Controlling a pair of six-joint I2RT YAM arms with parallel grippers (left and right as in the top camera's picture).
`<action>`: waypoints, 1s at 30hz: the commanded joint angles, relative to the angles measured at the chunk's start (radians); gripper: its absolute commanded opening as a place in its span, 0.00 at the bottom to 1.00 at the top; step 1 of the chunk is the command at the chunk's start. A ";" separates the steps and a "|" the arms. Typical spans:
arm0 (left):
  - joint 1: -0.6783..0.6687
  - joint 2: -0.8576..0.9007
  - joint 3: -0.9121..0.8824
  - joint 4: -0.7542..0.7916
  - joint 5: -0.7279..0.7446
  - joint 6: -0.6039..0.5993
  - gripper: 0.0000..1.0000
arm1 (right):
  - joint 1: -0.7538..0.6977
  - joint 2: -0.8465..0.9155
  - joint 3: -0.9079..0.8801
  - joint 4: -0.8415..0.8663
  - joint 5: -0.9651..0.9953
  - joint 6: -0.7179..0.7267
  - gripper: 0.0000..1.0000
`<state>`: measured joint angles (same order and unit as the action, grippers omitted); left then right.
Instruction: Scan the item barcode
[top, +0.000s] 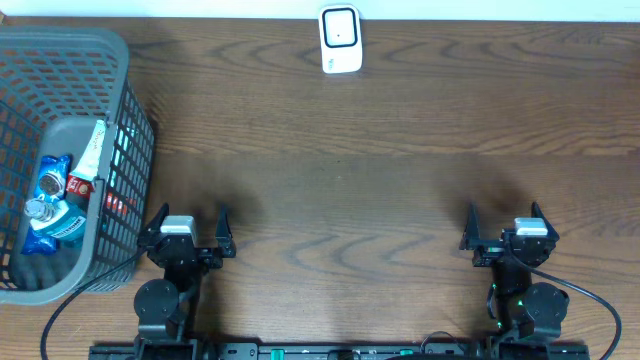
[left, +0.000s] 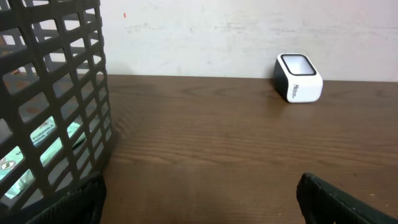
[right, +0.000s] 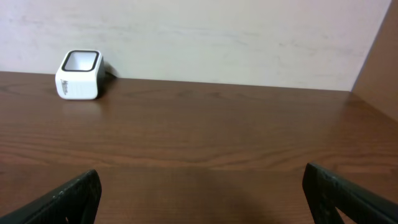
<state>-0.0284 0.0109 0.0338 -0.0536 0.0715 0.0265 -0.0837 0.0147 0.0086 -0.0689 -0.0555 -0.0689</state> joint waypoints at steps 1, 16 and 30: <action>-0.001 -0.006 -0.030 -0.012 -0.005 -0.001 0.98 | 0.006 -0.002 -0.003 -0.003 0.005 0.012 0.99; -0.001 -0.006 -0.030 -0.012 -0.005 -0.001 0.98 | 0.006 -0.002 -0.003 -0.003 0.005 0.011 0.99; -0.001 -0.006 -0.030 -0.011 -0.024 0.000 0.98 | 0.006 -0.002 -0.003 -0.003 0.005 0.011 0.99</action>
<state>-0.0284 0.0109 0.0338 -0.0536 0.0658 0.0269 -0.0837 0.0147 0.0086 -0.0689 -0.0551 -0.0689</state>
